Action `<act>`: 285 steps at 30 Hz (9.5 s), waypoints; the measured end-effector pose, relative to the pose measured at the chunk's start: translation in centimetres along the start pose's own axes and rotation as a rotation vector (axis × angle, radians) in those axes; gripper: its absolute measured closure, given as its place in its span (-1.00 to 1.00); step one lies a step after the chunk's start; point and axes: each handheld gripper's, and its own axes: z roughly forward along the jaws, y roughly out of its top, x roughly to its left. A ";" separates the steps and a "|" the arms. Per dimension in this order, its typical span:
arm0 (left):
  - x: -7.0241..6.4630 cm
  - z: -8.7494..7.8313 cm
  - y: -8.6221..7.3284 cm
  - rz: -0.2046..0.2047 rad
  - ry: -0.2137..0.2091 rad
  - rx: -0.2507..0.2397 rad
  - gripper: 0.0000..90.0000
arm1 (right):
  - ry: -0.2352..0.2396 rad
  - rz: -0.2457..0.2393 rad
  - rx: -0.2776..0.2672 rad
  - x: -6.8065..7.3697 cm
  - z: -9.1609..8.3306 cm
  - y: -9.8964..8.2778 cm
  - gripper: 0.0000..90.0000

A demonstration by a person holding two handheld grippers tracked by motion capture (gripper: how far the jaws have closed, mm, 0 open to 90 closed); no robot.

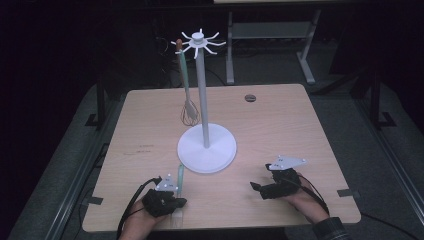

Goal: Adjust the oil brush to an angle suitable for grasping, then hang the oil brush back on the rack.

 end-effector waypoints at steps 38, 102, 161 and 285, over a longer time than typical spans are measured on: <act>6.6 -5.2 -4.4 -0.136 0.183 -0.103 0.81 | -0.002 0.012 0.000 -0.1 0.1 0.0 -0.71; 4.4 -8.0 -2.9 -0.186 0.056 -0.364 0.86 | 0.007 0.036 -0.011 0.2 0.3 0.2 -0.71; -2.0 -0.9 9.8 0.022 -0.087 -0.455 0.86 | 0.321 0.222 -0.169 3.1 1.3 7.6 -0.24; 4.2 -3.5 -1.6 0.000 0.045 -0.154 -0.70 | 0.385 -0.086 -0.382 3.5 -3.2 28.7 0.60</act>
